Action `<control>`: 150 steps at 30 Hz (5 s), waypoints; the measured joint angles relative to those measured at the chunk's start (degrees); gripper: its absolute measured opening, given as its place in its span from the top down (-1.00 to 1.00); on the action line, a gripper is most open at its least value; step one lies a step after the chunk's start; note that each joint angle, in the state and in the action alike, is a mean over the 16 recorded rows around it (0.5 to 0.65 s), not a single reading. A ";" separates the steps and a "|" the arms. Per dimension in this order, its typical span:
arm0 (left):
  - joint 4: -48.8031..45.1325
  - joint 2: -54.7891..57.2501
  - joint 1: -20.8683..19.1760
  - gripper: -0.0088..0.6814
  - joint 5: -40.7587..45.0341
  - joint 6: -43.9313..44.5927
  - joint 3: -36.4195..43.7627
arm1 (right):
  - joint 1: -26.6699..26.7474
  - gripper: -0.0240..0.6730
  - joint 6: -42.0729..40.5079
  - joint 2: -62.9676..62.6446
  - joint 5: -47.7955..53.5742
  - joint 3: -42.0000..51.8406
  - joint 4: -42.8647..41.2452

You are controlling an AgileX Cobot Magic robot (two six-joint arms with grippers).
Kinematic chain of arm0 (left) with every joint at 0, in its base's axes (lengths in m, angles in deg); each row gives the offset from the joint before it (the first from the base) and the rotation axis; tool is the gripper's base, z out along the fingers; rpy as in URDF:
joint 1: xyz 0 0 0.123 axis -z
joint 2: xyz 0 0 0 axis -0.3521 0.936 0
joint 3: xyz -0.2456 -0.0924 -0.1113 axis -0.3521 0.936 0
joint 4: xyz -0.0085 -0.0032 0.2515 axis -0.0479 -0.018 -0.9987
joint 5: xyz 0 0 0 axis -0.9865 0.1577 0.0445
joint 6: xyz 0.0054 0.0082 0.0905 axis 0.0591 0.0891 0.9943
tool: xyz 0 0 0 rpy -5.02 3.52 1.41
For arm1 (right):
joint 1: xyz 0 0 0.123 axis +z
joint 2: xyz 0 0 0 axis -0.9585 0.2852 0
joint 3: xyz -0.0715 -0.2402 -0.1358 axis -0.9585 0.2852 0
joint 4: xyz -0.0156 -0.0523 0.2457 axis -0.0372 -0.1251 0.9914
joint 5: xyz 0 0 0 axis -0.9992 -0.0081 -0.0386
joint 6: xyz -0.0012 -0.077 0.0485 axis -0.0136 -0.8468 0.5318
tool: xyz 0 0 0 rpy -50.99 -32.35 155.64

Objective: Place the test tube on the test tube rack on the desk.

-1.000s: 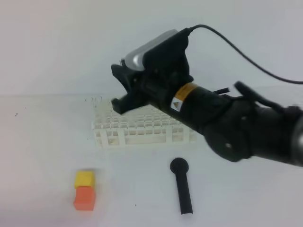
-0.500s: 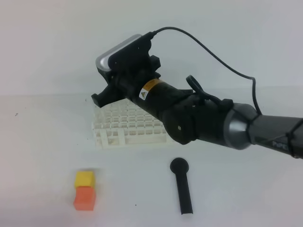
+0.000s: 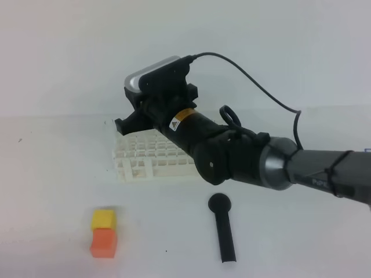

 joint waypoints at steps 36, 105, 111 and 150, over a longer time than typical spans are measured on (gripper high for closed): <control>-0.04 -0.12 0.78 0.98 0.52 0.13 -0.47 | 0.55 0.57 3.67 2.34 2.32 -0.10 0.37; -0.14 -0.49 0.82 0.98 0.52 0.35 -0.35 | 0.69 0.04 3.38 3.29 0.52 -0.10 -7.06; -0.14 -0.55 0.82 0.98 0.52 0.35 -0.35 | 0.69 -0.05 3.43 0.82 0.83 -0.10 -8.23; -0.03 -0.55 0.82 0.98 0.52 0.35 -0.24 | 0.69 0.93 -12.57 -51.92 44.54 17.52 -17.09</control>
